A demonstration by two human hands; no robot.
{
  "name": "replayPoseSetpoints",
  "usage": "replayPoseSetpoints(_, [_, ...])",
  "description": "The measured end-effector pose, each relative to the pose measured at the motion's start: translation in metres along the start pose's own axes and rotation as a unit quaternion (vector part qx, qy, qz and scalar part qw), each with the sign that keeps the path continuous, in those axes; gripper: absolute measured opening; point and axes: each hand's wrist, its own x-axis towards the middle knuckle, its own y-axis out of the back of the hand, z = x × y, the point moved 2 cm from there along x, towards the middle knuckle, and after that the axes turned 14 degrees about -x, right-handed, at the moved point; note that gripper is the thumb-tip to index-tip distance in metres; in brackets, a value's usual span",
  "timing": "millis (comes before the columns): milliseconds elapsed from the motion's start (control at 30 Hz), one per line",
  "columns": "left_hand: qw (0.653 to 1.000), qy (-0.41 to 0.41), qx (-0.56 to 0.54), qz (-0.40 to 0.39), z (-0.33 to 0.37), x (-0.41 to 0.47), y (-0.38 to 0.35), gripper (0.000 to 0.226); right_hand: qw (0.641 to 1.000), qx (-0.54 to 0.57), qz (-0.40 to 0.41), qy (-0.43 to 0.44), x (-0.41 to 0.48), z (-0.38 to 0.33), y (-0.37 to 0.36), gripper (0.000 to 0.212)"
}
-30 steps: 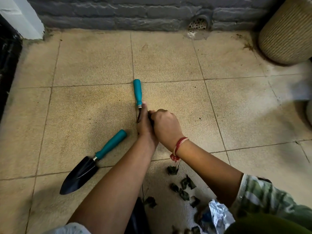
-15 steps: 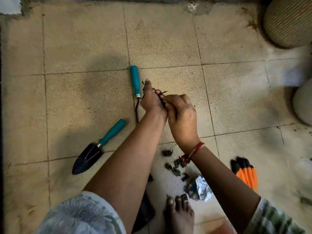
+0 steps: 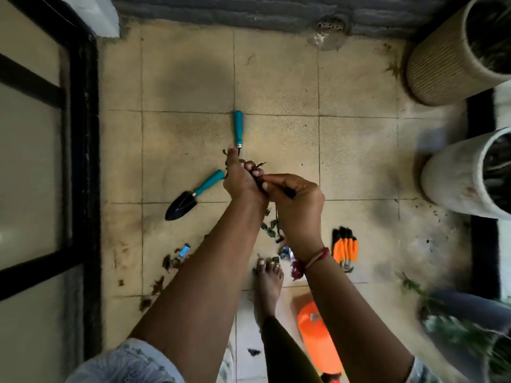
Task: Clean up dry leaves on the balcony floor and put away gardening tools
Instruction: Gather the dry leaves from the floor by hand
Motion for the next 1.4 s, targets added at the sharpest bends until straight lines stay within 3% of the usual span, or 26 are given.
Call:
replayPoseSetpoints(133, [1.000,0.022,-0.014,-0.014,-0.004,-0.048,0.008,0.041,0.999,-0.042,0.031,0.011,-0.021,-0.028,0.020,0.017])
replayPoseSetpoints(233, [0.996,0.046,-0.067,-0.044,-0.002,-0.073,0.021,0.046,0.981,-0.155,0.022,0.116,-0.038,-0.045,0.027,0.014])
replayPoseSetpoints(333, [0.990,0.042,-0.121,-0.063,0.009,-0.088,0.038,0.057,0.953,-0.222,-0.047,0.200,-0.061,-0.055,0.026,0.018])
replayPoseSetpoints(433, [0.991,0.027,-0.121,-0.040,0.025,-0.094,0.055,0.047,0.910,-0.280,-0.154,0.264,-0.087,-0.057,0.024,0.039])
replayPoseSetpoints(500, [0.992,0.016,-0.121,-0.017,0.035,-0.094,0.068,0.044,0.901,-0.291,-0.185,0.264,-0.096,-0.059,0.020,0.046])
replayPoseSetpoints(633, [0.990,0.026,-0.136,-0.018,0.049,-0.091,0.102,0.045,0.875,-0.335,-0.226,0.266,-0.107,-0.061,-0.002,0.024])
replayPoseSetpoints(700, [0.991,0.033,-0.129,-0.031,0.056,-0.088,0.122,0.048,0.855,-0.368,-0.254,0.263,-0.116,-0.058,-0.019,0.024])
replayPoseSetpoints(800, [0.988,0.044,-0.140,-0.050,0.067,-0.087,0.153,0.054,0.844,-0.408,-0.258,0.233,-0.136,-0.053,-0.040,0.024])
replayPoseSetpoints(867, [0.987,0.050,-0.140,-0.058,0.076,-0.092,0.180,0.063,0.822,-0.450,-0.234,0.259,-0.161,-0.051,-0.058,0.020])
replayPoseSetpoints(933, [0.985,0.049,-0.161,-0.037,0.080,-0.097,0.213,0.069,0.808,-0.455,-0.239,0.289,-0.187,-0.049,-0.072,0.018])
replayPoseSetpoints(1000, [0.976,0.030,-0.213,0.014,0.086,-0.099,0.256,0.055,0.789,-0.445,-0.320,0.278,-0.216,-0.041,-0.088,0.022])
replayPoseSetpoints(1067, [0.965,0.005,-0.256,0.048,0.099,-0.095,0.291,0.044,0.804,-0.374,-0.422,0.189,-0.238,-0.023,-0.102,0.027])
replayPoseSetpoints(1100, [0.965,-0.009,-0.255,0.060,0.107,-0.089,0.305,0.043,0.829,-0.309,-0.444,0.142,-0.243,-0.015,-0.107,0.028])
replayPoseSetpoints(1167, [0.969,-0.038,-0.235,0.062,0.128,-0.074,0.333,0.045,0.897,-0.171,-0.405,0.044,-0.250,0.008,-0.121,0.030])
replayPoseSetpoints(1233, [0.969,-0.049,-0.235,0.051,0.147,-0.056,0.356,0.048,0.941,-0.120,-0.317,-0.014,-0.244,0.044,-0.139,0.030])
replayPoseSetpoints(1300, [0.968,-0.060,-0.238,0.058,0.160,-0.034,0.379,0.051,0.950,-0.171,-0.262,-0.003,-0.229,0.080,-0.162,0.026])
replayPoseSetpoints(1400, [0.966,-0.073,-0.236,0.074,0.163,0.000,0.408,0.050,0.918,-0.275,-0.279,0.060,-0.201,0.137,-0.214,0.030])
